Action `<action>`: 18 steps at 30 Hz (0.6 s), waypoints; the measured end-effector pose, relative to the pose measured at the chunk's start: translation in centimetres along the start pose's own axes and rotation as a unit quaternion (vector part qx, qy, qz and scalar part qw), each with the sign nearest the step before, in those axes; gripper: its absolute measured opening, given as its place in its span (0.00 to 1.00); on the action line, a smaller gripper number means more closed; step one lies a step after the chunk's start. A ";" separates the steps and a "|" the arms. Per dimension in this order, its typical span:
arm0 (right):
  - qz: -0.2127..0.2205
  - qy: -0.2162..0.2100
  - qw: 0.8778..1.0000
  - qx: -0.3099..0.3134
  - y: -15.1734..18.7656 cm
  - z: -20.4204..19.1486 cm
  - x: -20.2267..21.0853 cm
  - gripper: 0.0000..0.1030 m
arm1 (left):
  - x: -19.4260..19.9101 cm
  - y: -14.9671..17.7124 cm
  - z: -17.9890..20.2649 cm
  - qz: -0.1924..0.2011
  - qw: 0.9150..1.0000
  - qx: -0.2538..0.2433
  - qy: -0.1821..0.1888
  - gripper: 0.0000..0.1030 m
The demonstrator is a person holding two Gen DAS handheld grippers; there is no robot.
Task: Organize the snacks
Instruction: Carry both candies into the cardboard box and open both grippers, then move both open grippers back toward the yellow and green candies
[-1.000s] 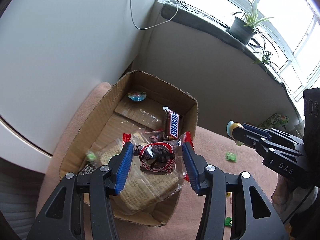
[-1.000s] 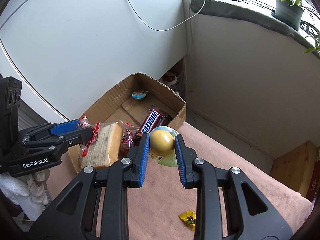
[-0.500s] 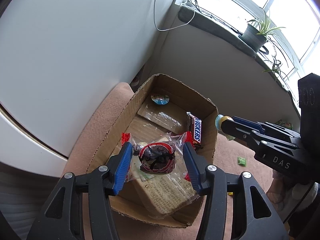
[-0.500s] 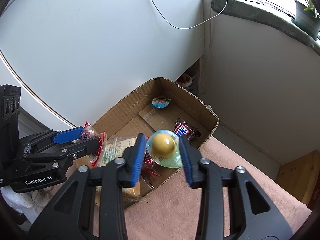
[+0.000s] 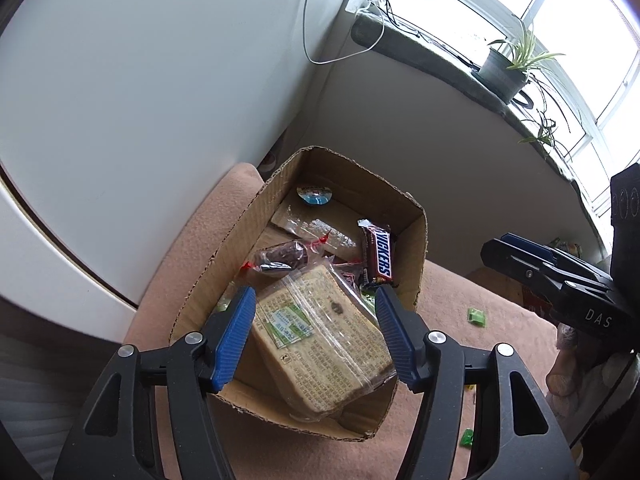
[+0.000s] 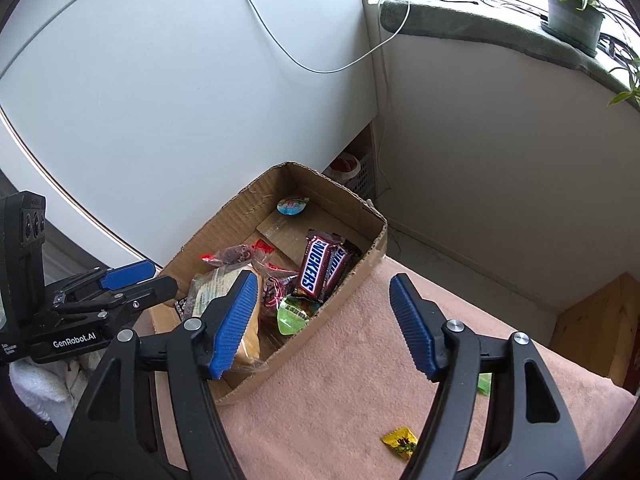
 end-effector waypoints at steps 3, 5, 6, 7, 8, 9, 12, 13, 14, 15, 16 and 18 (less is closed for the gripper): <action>0.005 0.010 1.000 -0.008 0.7 1.3 1.4 0.69 | 0.2 0.4 0.5 -0.002 1.000 -0.002 0.004 0.60; 0.009 0.017 1.000 -0.015 1.1 2.2 2.5 0.69 | 0.3 0.6 0.9 -0.003 1.000 -0.003 0.005 0.60; 0.011 0.021 1.000 -0.019 1.4 2.7 3.0 0.69 | 0.4 0.7 1.2 -0.004 1.000 -0.004 0.006 0.60; 0.013 0.025 0.999 -0.024 1.6 3.2 3.6 0.69 | 0.5 0.8 1.5 -0.004 1.000 -0.005 0.009 0.60; 0.015 0.027 0.999 -0.029 2.0 3.7 4.1 0.69 | 0.6 0.9 1.9 -0.005 1.000 -0.008 0.011 0.60; 0.017 0.030 0.999 -0.034 2.3 4.4 4.7 0.69 | 0.6 1.0 2.3 -0.006 1.000 -0.011 0.014 0.60; 0.019 0.040 0.998 -0.048 3.8 6.2 6.0 0.69 | 0.6 1.4 3.7 -0.009 0.999 -0.023 0.020 0.60; 0.017 0.043 0.998 -0.052 4.4 6.8 6.4 0.69 | 0.5 1.5 4.2 -0.011 0.999 -0.028 0.022 0.60; 0.015 0.047 0.997 -0.055 5.0 7.3 6.8 0.69 | 0.5 1.7 4.8 -0.014 0.999 -0.033 0.025 0.60; 0.013 0.051 0.997 -0.058 5.8 8.0 7.1 0.69 | 0.3 1.9 5.3 -0.017 0.999 -0.037 0.028 0.60; 0.010 0.056 0.997 -0.059 6.6 8.5 7.3 0.69 | 0.2 2.1 5.9 -0.021 0.998 -0.041 0.031 0.60; 0.002 0.065 0.996 -0.066 8.2 9.8 7.7 0.69 | -0.1 2.5 7.0 -0.028 0.998 -0.047 0.040 0.60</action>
Point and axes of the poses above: each gripper's, at about its wrist camera, not at the fingertips, and x roughly against the way its jaws point, z to its right, y to its underside, the point moved 10 cm from there along -x, roughly the way its jaws point, and after that the axes turned 12 degrees about -x, right-handed, at the moved point
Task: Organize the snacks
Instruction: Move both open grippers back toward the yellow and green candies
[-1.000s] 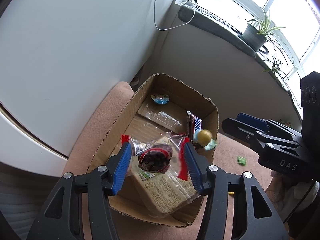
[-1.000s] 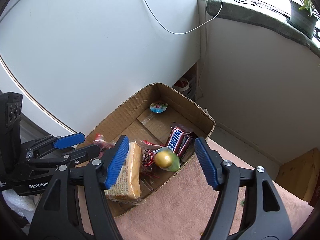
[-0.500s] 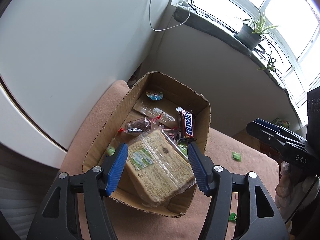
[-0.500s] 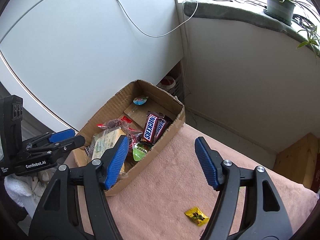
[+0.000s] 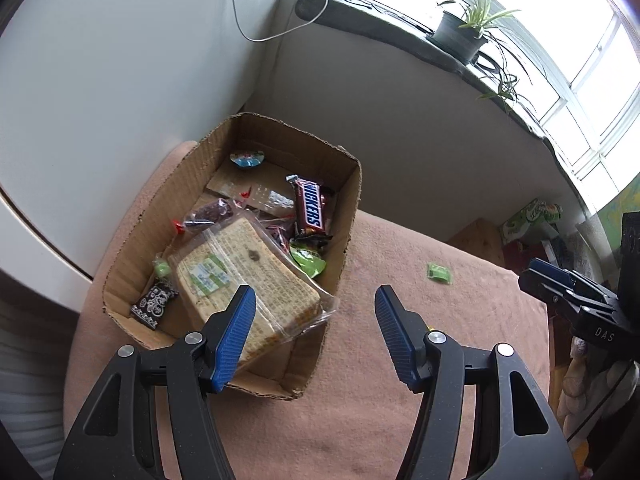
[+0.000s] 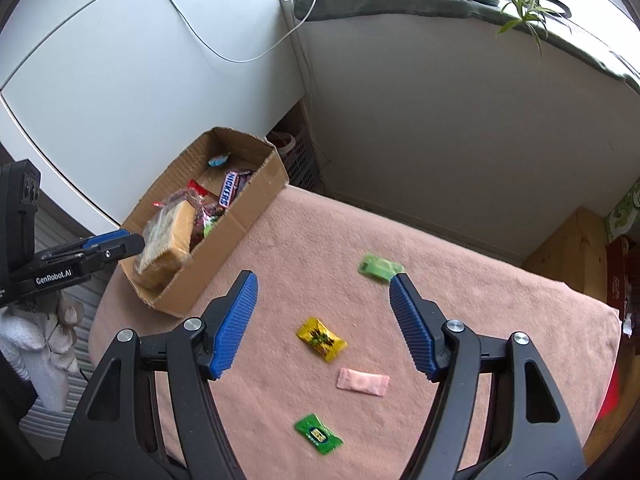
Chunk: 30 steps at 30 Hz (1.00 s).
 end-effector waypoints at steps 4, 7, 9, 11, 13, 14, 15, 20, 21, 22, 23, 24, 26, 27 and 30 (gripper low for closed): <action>-0.019 0.015 1.000 -0.017 3.1 2.7 0.0 0.69 | -1.1 1.2 2.6 -0.017 1.000 -0.011 0.019 0.60; -0.038 0.017 0.999 -0.025 5.9 4.0 -0.2 0.69 | -2.4 2.3 4.8 -0.035 0.998 -0.022 0.036 0.60; -0.053 0.017 0.998 -0.026 7.9 4.5 -0.5 0.69 | -3.3 3.0 6.3 -0.048 0.997 -0.037 0.046 0.60; -0.065 0.020 0.997 -0.022 9.5 4.8 -0.9 0.69 | -4.1 3.6 7.6 -0.061 0.995 -0.048 0.055 0.60; -0.076 0.018 0.997 -0.018 11.1 4.8 -1.2 0.69 | -4.8 4.2 8.7 -0.072 0.994 -0.053 0.064 0.58; -0.081 0.016 0.996 -0.016 11.8 4.8 -1.4 0.69 | -5.2 4.4 9.2 -0.078 0.993 -0.057 0.067 0.58; -0.085 0.015 0.996 -0.014 12.4 4.7 -1.5 0.69 | -5.7 4.7 9.6 -0.084 0.992 -0.061 0.069 0.58; -0.105 0.004 0.994 -0.013 14.6 4.6 -2.4 0.54 | -8.0 6.5 12.4 -0.115 0.984 -0.112 0.082 0.38; -0.109 0.003 0.994 -0.012 14.9 4.6 -2.5 0.52 | -8.4 6.9 12.9 -0.121 0.980 -0.135 0.080 0.35; -0.110 0.002 0.994 -0.011 15.2 4.7 -2.6 0.51 | -8.9 7.2 13.4 -0.127 0.976 -0.159 0.076 0.34; -0.111 0.001 0.994 -0.010 15.3 4.7 -2.7 0.51 | -9.2 7.4 14.0 -0.130 0.972 -0.183 0.075 0.34; -0.111 0.000 0.994 -0.009 15.5 4.7 -2.8 0.51 | -9.5 7.4 14.6 -0.132 0.966 -0.208 0.075 0.34; -0.112 -0.002 0.994 -0.010 15.7 4.8 -2.8 0.51 | -10.0 7.2 15.7 -0.130 0.953 -0.265 0.073 0.34; -0.113 -0.003 0.994 -0.010 15.9 4.8 -2.9 0.51 | -10.1 7.1 16.5 -0.127 0.944 -0.294 0.074 0.34; -0.115 -0.005 0.993 -0.013 16.1 5.1 -3.1 0.51 | -10.8 6.4 18.4 -0.130 0.925 -0.347 0.088 0.35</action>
Point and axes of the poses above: each gripper's, at about its wrist camera, not at the fingertips, and x roughly against the way its jaws point, z to its right, y to its underside, the point moved 10 cm from there along -x, roughly the way its jaws point, and after that the axes turned 12 degrees about -x, right-handed, at the moved point
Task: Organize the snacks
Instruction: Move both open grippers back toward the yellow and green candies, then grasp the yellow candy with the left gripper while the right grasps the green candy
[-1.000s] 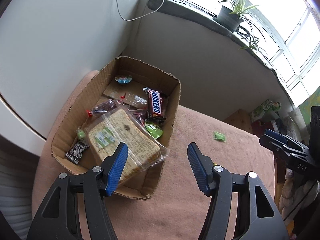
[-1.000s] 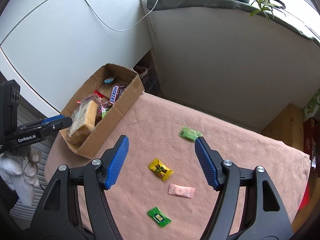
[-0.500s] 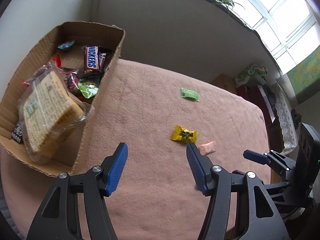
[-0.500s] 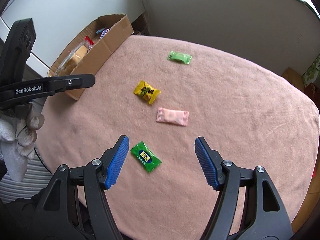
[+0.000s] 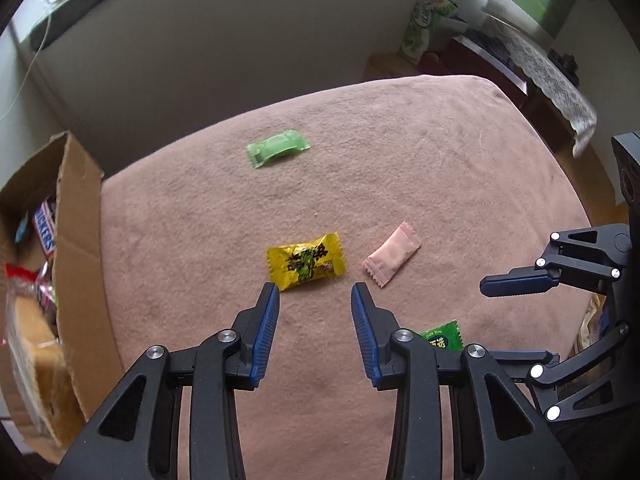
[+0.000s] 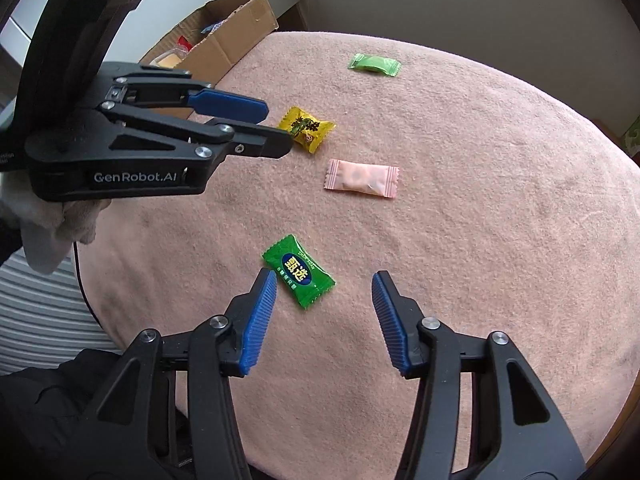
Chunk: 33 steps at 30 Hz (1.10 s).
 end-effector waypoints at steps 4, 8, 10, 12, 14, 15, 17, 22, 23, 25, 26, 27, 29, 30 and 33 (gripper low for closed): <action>-0.002 0.000 1.000 -0.001 0.3 0.3 -0.2 0.51 | -1.3 -1.8 0.3 -0.014 0.999 -0.042 0.023 0.40; -0.003 -0.002 1.000 -0.005 0.5 0.6 -0.3 0.51 | -2.5 -2.8 0.2 -0.016 0.998 -0.028 0.057 0.40; -0.004 -0.004 1.000 -0.007 0.5 0.6 -0.2 0.51 | -3.1 -2.9 0.3 -0.022 0.997 -0.030 0.063 0.40; -0.004 -0.005 1.000 -0.007 0.5 0.7 -0.2 0.51 | -3.6 -2.6 0.5 -0.031 0.997 -0.035 0.068 0.40; -0.003 -0.004 1.000 -0.006 0.5 0.8 -0.2 0.51 | -3.9 -2.3 0.5 -0.040 0.996 -0.041 0.069 0.40; -0.003 -0.004 1.000 -0.006 0.5 0.8 -0.2 0.51 | -3.9 -2.1 0.4 -0.045 0.996 -0.041 0.072 0.40; -0.002 -0.004 1.000 -0.006 0.3 0.8 -0.3 0.51 | -3.8 -1.8 0.3 -0.051 0.995 -0.041 0.075 0.40; -0.006 -0.005 1.000 0.003 0.3 0.5 -0.7 0.51 | -2.9 0.2 -0.8 -0.057 0.996 -0.041 0.059 0.40; -0.008 -0.004 1.000 0.007 0.2 0.3 -0.9 0.51 | -2.7 0.5 -1.1 -0.055 0.996 -0.036 0.058 0.40; -0.011 -0.003 1.000 0.014 0.2 -0.1 -1.2 0.51 | -2.2 1.1 -1.4 -0.050 0.997 -0.025 0.062 0.40; -0.011 -0.002 1.000 0.018 0.2 -0.2 -1.3 0.51 | -2.1 1.5 -1.5 -0.051 0.996 -0.021 0.064 0.40; -0.012 -0.002 1.000 0.022 0.1 -0.4 -1.4 0.51 | -2.1 1.9 -1.6 -0.054 0.997 -0.023 0.058 0.40; -0.011 0.001 1.000 0.029 -0.2 -0.7 -1.5 0.51 | -2.0 2.4 -1.4 -0.054 0.997 -0.039 0.049 0.40; -0.011 0.002 0.999 0.033 -0.3 -0.8 -1.6 0.51 | -2.0 2.5 -1.3 -0.055 0.996 -0.046 0.045 0.40; -0.013 0.007 0.999 0.043 -0.6 -1.1 -2.0 0.51 | -2.2 2.3 -1.1 -0.053 0.997 -0.056 0.029 0.40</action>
Point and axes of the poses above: each gripper's, at about its wrist camera, not at the fingertips, and x roughly against the way its jaws point, z to its right, y to its underside, the point moved 10 cm from there along -x, roughly the way its jaws point, and after that the axes turned 12 degrees about -x, right-handed, at the moved point
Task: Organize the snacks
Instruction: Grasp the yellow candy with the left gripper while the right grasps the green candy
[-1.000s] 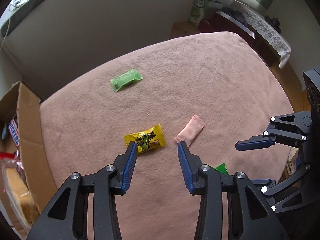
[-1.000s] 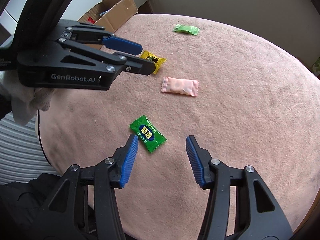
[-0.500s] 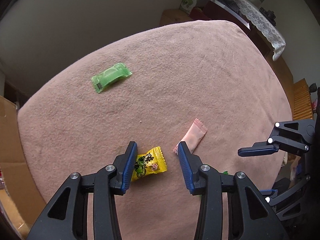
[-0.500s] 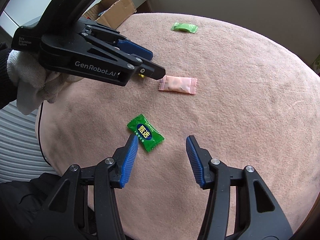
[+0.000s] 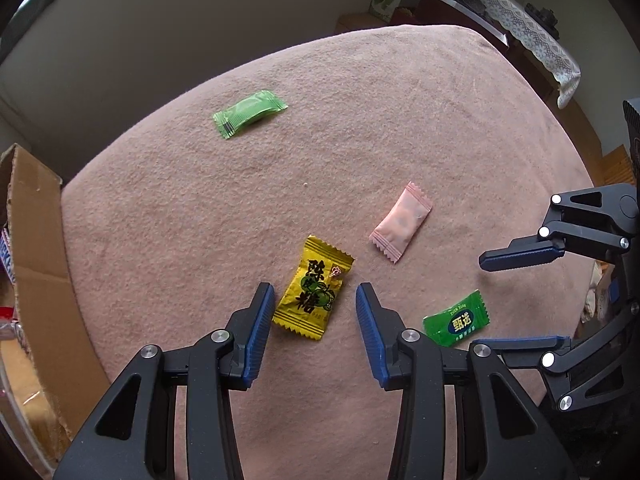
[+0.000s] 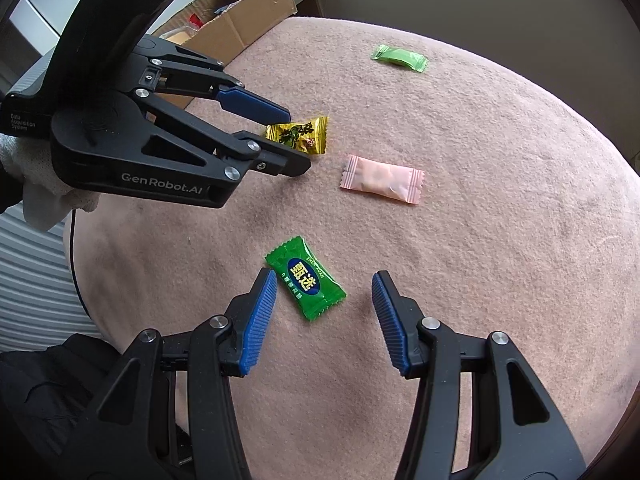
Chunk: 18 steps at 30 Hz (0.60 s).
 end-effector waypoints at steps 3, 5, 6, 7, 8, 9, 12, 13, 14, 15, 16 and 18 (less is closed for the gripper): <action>-0.005 0.001 1.000 0.010 -0.2 0.0 -0.4 0.51 | 0.0 -0.1 -0.3 0.004 1.000 0.001 -0.021 0.35; -0.007 0.005 1.000 0.021 -0.3 -0.3 -0.6 0.51 | -0.1 -0.2 -0.4 0.007 1.000 0.007 -0.030 0.31; -0.009 0.008 1.000 0.028 -0.4 -0.5 -0.8 0.51 | -0.1 -0.1 -0.5 0.009 0.999 0.012 -0.033 0.27; -0.010 0.011 0.999 0.034 -0.5 -0.7 -1.1 0.51 | 0.0 -0.1 -0.7 0.012 0.999 0.019 -0.035 0.23; -0.012 0.016 0.999 0.042 -0.6 -0.8 -1.3 0.51 | 0.0 -0.1 -0.9 0.014 0.999 0.027 -0.035 0.21; -0.014 0.020 0.999 0.049 -0.8 -0.9 -1.6 0.51 | 0.0 0.0 -1.0 0.017 0.999 0.035 -0.031 0.21; -0.015 0.035 0.997 0.071 -0.9 -1.4 -2.1 0.51 | 0.2 0.2 -1.3 0.022 0.998 0.048 -0.030 0.21; -0.015 0.042 0.996 0.079 -1.0 -1.5 -2.3 0.50 | 0.2 0.3 -1.4 0.023 0.998 0.051 -0.030 0.21; -0.014 0.047 0.995 0.084 -1.0 -1.6 -2.3 0.45 | 0.3 0.5 -1.4 0.025 0.998 0.055 -0.030 0.21; -0.013 0.049 0.995 0.088 -1.1 -1.7 -2.4 0.42 | 0.4 0.7 -1.5 0.027 0.997 0.061 -0.029 0.21; -0.013 0.049 0.995 0.088 -1.2 -1.8 -2.4 0.36 | 0.4 0.7 -1.4 0.029 0.997 0.068 -0.027 0.21; -0.011 0.050 0.995 0.081 -1.4 -1.7 -2.4 0.28 | 0.8 1.4 -1.7 0.034 0.996 0.082 -0.024 0.21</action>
Point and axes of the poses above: each gripper's, at about its wrist camera, not at the fingertips, and x roughly against the way its jaws point, z to its right, y to its underside, the point moved 10 cm from there along -x, roughly the way its jaws point, and after that the axes turned 12 degrees about -x, right-handed, at the moved point
